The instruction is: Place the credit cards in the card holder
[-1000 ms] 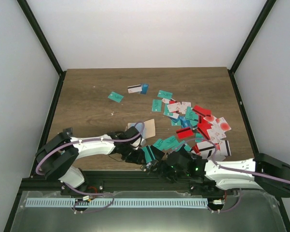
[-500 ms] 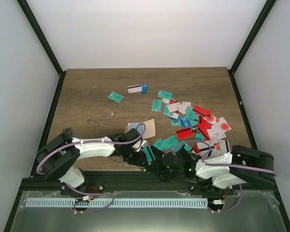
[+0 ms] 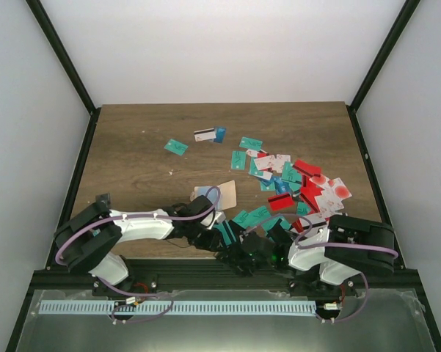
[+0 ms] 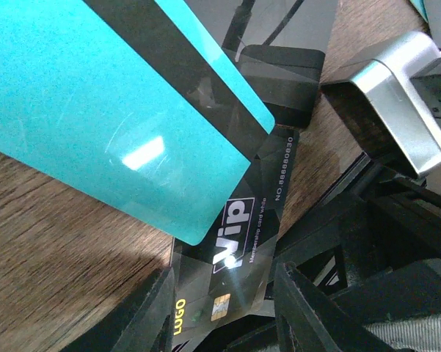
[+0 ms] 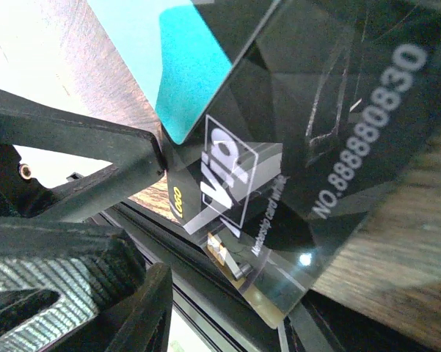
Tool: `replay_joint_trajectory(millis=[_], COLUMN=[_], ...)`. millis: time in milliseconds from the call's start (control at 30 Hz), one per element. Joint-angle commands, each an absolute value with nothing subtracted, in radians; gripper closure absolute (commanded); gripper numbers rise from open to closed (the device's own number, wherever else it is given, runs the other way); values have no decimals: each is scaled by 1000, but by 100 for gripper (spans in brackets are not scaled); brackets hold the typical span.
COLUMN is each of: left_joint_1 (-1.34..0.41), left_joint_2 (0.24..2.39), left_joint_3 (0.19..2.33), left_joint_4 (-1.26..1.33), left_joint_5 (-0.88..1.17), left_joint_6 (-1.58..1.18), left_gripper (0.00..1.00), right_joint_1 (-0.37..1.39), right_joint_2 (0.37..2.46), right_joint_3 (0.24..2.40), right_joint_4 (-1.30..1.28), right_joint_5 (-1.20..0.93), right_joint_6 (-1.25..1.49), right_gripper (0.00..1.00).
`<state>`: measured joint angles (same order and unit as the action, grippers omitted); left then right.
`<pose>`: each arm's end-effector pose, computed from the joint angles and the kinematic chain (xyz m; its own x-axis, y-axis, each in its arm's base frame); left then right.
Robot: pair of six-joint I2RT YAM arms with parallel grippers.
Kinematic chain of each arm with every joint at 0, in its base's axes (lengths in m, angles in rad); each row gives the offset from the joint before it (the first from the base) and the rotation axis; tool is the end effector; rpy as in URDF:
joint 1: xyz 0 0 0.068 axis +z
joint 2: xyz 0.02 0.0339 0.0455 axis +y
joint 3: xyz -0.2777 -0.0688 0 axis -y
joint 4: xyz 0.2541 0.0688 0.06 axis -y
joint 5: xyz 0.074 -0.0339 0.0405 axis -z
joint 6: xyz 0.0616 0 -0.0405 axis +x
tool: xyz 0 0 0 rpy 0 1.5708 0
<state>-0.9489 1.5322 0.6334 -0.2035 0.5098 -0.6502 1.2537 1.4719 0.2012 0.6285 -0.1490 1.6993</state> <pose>0.1341 -0.2387 0.1155 -0.9209 0.3778 -0.0958 0.3522 0.7012 -0.6199 0.0640 0.2243 0.0840 -0.9447 0.2667 0.1908 0.3104 0.5394 0.7828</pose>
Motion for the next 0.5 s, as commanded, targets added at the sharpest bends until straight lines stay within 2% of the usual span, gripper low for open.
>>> replay_joint_trajectory(millis=[0,167,333,467], left_joint_1=[-976,-980,-981,-981], left_joint_2=[1577,1590,1605,1604], left_joint_3=[577,567,569,560], left_joint_4=[-222,-192,-189,-170], left_joint_5=[552,590,599,611], left_joint_6=[-651,-651,-640,-653], left_gripper=[60,61,61,61], right_joint_1=[1252,1231,1204,1197], right_joint_2=[1494,1514,1511,1483], right_joint_3=[177,178,196,226], right_joint_4=[583,612,569,489], right_joint_5=[-90,-114,-145,-157], right_joint_6=[1754,1738,1718,1693], right_gripper=[60,66,79,84])
